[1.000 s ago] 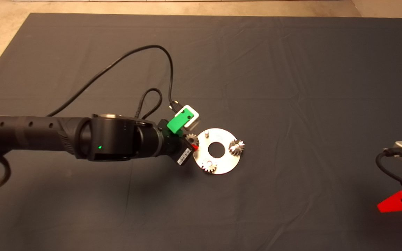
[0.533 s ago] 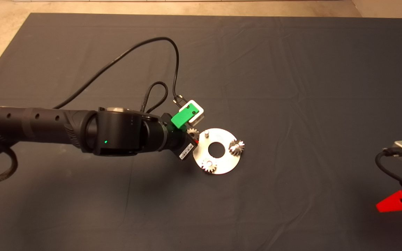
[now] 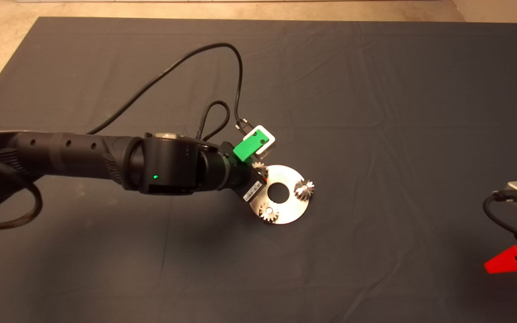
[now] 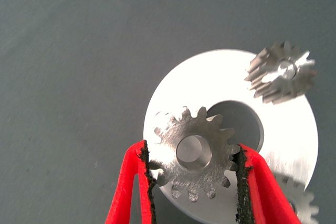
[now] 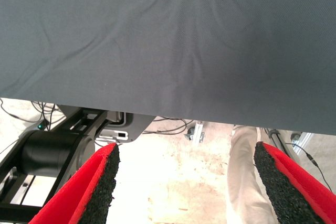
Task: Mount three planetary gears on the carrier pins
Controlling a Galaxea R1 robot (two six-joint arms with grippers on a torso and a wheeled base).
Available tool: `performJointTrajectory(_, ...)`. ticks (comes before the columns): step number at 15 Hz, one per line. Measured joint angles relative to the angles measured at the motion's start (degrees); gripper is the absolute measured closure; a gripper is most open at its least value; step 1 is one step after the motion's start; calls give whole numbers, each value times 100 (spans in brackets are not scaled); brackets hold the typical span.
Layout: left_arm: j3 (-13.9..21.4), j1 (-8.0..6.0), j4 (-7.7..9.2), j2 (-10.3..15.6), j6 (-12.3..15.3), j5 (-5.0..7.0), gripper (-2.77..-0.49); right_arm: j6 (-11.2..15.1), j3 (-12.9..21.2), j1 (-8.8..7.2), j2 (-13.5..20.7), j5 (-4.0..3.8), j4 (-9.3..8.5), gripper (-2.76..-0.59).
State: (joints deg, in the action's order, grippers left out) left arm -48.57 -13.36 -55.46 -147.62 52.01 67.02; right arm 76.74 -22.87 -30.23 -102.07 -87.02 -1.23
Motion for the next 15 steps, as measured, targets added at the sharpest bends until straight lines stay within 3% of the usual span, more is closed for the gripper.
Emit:
performJointTrajectory(3,-115,-2,-2,16,2,-27,-62,0,2,-58,1,6,-22,-189)
performJointTrajectory(7,-156,0,0,45,20,-6,-62,0,5,-59,1,124,-37,-189)
performJointTrajectory(15,-160,0,-1,15,151,-43,-62,0,5,-79,1,133,-119,-189)
